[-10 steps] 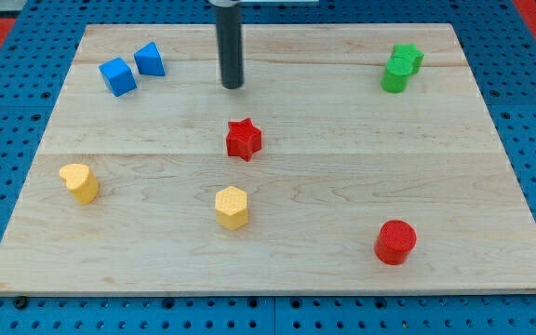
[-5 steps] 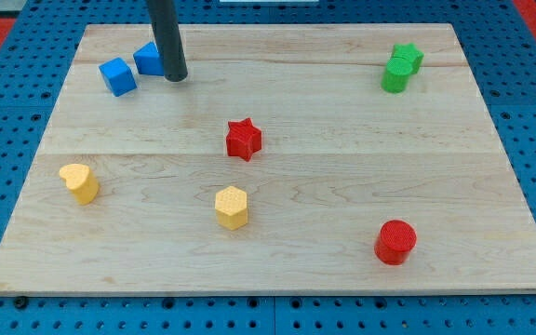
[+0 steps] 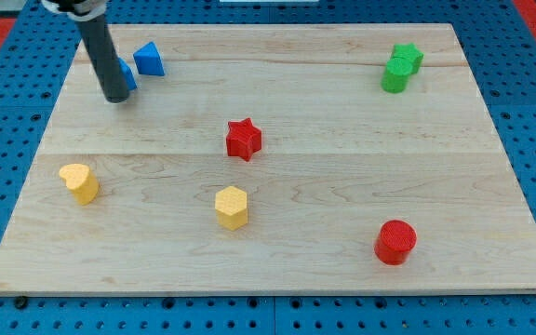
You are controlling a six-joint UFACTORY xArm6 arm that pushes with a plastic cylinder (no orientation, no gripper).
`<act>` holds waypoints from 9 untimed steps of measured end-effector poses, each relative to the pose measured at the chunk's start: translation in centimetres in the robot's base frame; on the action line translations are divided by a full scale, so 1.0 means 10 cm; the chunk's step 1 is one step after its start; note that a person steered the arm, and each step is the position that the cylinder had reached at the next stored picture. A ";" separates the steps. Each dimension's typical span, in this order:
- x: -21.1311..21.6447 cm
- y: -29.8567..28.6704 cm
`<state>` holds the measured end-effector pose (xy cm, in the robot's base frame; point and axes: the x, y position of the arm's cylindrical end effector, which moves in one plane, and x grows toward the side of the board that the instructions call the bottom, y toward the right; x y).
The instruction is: Keep blue cube on left side to blue triangle
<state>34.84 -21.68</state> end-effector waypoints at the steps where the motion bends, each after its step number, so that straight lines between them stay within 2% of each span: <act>1: 0.00 -0.13; 5: 0.03 0.01; 8: -0.24 0.16; 9: -0.39 -0.02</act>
